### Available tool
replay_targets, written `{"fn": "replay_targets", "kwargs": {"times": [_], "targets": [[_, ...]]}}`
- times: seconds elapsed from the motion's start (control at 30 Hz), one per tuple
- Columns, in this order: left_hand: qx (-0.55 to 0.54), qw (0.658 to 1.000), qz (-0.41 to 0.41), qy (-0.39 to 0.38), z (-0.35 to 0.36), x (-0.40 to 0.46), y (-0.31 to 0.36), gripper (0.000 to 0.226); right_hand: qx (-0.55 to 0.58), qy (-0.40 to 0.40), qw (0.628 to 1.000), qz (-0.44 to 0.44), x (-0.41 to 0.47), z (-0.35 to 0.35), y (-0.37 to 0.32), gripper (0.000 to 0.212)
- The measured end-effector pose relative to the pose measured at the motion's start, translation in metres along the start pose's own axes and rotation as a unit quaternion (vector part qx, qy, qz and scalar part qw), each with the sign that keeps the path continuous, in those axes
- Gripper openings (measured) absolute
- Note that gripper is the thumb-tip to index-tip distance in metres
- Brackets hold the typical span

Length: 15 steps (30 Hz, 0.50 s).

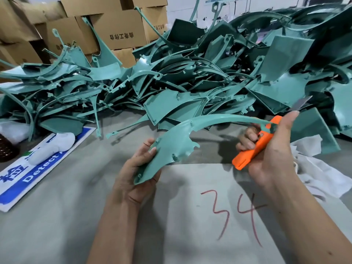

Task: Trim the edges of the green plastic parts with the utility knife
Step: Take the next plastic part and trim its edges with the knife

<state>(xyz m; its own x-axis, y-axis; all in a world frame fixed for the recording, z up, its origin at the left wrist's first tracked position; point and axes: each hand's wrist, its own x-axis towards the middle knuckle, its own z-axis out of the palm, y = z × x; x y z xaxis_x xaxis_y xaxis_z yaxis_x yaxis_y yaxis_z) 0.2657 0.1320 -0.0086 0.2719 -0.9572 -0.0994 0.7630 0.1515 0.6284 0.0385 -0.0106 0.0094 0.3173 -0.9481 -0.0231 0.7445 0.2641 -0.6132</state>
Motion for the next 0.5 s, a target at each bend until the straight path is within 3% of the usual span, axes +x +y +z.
{"fn": "replay_targets", "kwargs": {"times": [0.1,0.2,0.27,0.33,0.4,0.5], "targets": [[0.021,1.000,-0.010,-0.004,-0.002,0.004,-0.004,0.065,-0.037,0.015,0.999,-0.024,0.000,0.000,0.006,0.074],[0.007,0.999,-0.039,-0.008,0.000,0.008,-0.005,0.072,-0.144,0.032,0.986,-0.075,-0.004,0.000,0.014,0.047],[-0.011,0.997,-0.068,0.016,0.003,0.012,-0.008,0.074,-0.332,0.007,0.930,-0.159,-0.009,0.000,0.019,0.025],[-0.036,0.993,-0.103,0.042,0.006,0.014,-0.011,0.056,-0.462,-0.050,0.849,-0.252,-0.014,0.000,0.024,0.014],[-0.038,0.989,-0.134,0.051,0.006,0.014,-0.011,0.038,-0.502,-0.064,0.797,-0.329,-0.018,0.001,0.027,0.011],[-0.032,0.985,-0.171,0.004,0.005,0.012,-0.010,0.049,-0.526,-0.037,0.751,-0.398,-0.016,0.001,0.027,0.012]]}}
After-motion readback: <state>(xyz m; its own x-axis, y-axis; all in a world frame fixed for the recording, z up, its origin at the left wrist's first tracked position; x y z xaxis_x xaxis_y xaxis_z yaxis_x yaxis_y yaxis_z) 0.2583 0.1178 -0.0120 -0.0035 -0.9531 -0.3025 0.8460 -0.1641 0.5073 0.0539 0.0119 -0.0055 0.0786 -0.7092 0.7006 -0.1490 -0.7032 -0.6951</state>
